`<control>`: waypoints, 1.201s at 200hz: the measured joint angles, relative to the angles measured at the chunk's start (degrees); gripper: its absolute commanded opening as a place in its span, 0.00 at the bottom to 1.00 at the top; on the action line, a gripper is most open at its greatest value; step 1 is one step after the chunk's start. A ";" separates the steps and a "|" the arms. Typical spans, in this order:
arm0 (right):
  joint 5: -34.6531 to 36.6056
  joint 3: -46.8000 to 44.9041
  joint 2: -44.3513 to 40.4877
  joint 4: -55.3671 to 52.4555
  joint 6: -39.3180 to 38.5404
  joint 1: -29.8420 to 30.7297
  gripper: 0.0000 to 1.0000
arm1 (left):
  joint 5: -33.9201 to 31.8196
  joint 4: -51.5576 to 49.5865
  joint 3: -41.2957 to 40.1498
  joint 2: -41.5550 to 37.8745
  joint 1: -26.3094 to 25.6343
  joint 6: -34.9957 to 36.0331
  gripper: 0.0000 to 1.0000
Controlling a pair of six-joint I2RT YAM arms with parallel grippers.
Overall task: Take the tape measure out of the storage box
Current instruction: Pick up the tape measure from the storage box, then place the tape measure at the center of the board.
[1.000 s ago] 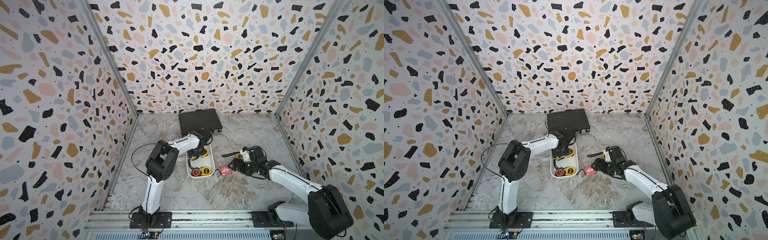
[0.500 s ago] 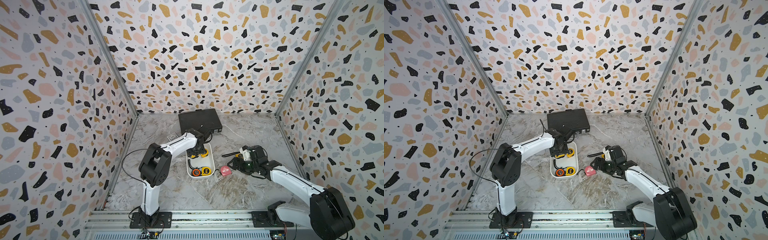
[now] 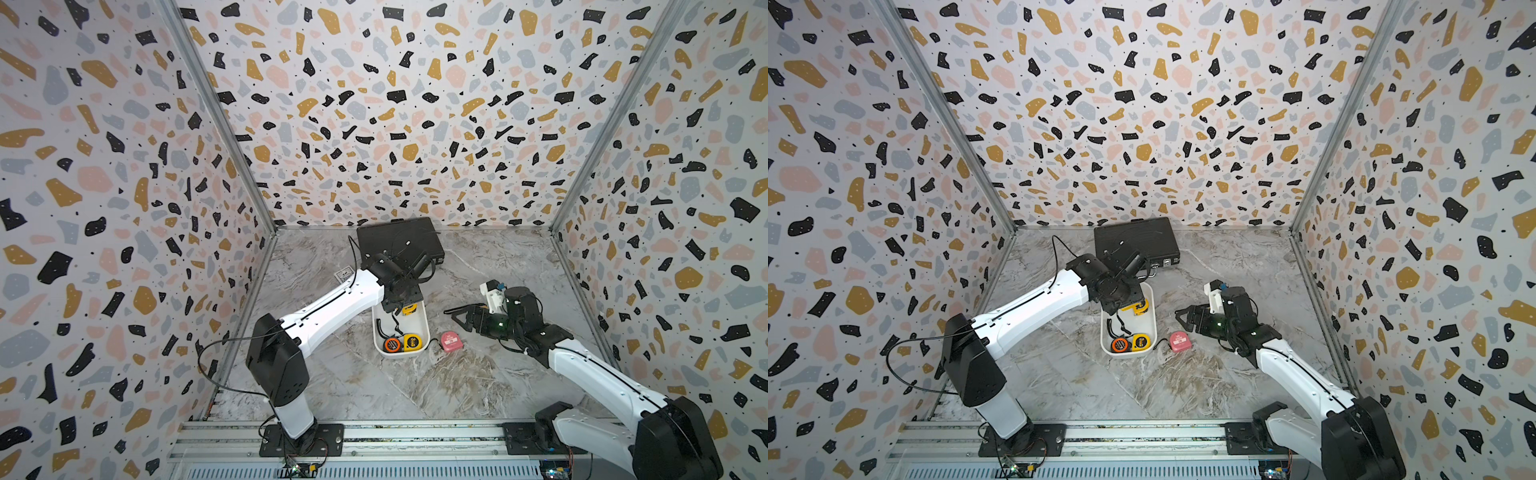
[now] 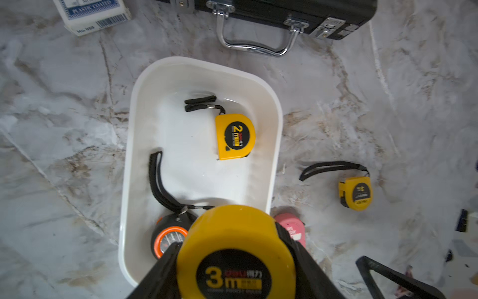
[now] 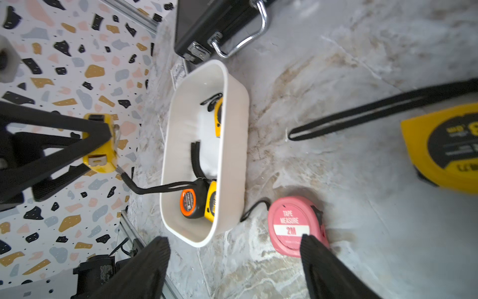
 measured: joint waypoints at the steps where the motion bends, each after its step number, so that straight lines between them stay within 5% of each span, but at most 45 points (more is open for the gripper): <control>1: 0.00 0.00 -0.04 0.13 0.00 0.04 0.85 | 0.20 0.11 0.15 0.00 -0.07 -0.24 0.00; 166: 6.14 -4.59 -6.67 18.38 0.63 3.56 0.83 | 14.97 10.99 10.56 8.63 -6.16 -15.02 0.00; 187: 6.80 -4.96 -6.58 19.08 0.70 3.56 0.75 | 16.13 11.43 10.54 8.59 -6.62 -15.96 0.00; 240: 6.62 -4.98 -4.90 22.05 1.36 3.56 0.35 | 17.94 14.38 7.89 6.91 -7.02 -18.16 0.00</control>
